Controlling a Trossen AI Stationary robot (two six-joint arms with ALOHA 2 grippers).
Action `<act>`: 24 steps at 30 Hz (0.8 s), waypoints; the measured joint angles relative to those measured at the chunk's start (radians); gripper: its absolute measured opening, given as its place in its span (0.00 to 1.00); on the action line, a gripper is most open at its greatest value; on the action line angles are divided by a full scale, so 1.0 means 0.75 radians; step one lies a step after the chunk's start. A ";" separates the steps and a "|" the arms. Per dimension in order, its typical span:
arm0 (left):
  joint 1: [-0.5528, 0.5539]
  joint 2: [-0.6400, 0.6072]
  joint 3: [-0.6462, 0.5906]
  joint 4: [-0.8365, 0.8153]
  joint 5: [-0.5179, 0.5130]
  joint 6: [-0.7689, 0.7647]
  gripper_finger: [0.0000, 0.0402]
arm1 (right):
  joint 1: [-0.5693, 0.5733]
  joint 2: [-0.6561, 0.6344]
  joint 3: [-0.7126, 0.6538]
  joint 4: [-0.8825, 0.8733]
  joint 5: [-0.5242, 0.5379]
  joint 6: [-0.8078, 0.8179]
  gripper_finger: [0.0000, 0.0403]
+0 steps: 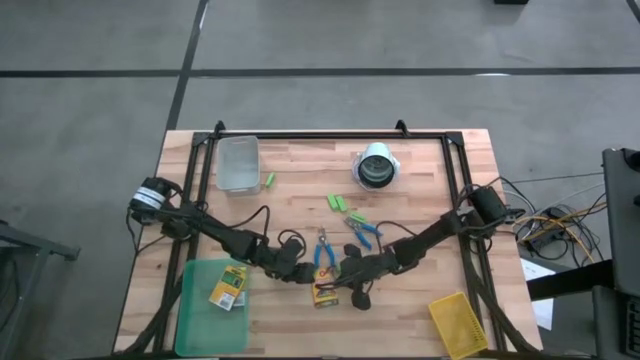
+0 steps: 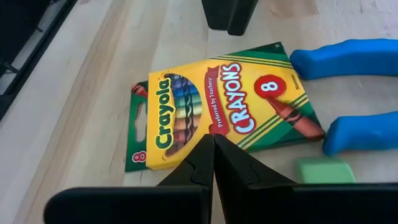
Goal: Pick & Place School Supplies
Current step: Put the yellow crayon box into the green bin
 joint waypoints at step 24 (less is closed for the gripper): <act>-0.002 0.000 0.000 0.001 -0.012 -0.112 0.40 | 0.000 -0.001 0.001 -0.044 0.010 0.062 0.02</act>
